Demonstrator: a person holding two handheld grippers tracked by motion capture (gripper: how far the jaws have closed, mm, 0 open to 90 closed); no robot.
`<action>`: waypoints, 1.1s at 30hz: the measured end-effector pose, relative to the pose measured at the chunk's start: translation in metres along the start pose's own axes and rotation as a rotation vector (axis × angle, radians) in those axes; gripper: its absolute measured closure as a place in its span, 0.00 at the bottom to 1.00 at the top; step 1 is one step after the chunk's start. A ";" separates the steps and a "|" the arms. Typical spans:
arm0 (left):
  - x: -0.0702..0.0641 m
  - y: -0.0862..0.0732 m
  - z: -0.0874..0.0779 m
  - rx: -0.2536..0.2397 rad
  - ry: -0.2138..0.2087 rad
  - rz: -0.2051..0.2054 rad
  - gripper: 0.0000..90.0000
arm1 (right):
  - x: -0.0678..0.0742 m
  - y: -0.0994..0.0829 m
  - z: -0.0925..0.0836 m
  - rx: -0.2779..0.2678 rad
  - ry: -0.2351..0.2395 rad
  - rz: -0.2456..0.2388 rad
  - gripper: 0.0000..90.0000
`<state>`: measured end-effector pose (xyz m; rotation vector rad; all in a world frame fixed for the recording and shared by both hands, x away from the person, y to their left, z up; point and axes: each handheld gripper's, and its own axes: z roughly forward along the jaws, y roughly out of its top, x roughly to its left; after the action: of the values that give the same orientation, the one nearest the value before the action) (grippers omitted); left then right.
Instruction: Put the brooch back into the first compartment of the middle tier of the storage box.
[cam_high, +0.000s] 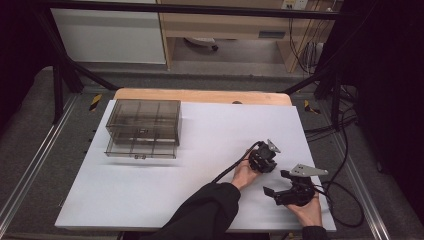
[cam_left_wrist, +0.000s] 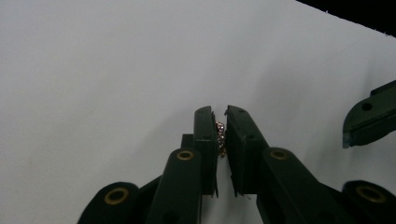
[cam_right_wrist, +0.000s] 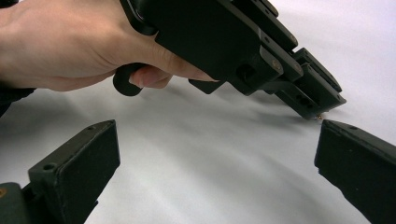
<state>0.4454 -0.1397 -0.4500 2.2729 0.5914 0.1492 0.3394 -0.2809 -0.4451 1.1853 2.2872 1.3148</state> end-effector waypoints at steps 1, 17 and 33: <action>0.000 0.000 0.000 0.002 0.001 -0.001 0.91 | 0.000 0.000 0.000 0.000 0.000 0.000 0.01; 0.001 0.001 -0.004 0.009 -0.034 -0.029 0.97 | 0.000 0.000 0.000 0.000 0.000 -0.003 0.01; -0.001 0.003 -0.012 -0.007 -0.024 -0.016 0.99 | 0.000 0.000 0.000 -0.001 0.000 -0.002 0.01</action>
<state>0.4425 -0.1341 -0.4392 2.2598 0.5954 0.1161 0.3394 -0.2812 -0.4449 1.1819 2.2872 1.3150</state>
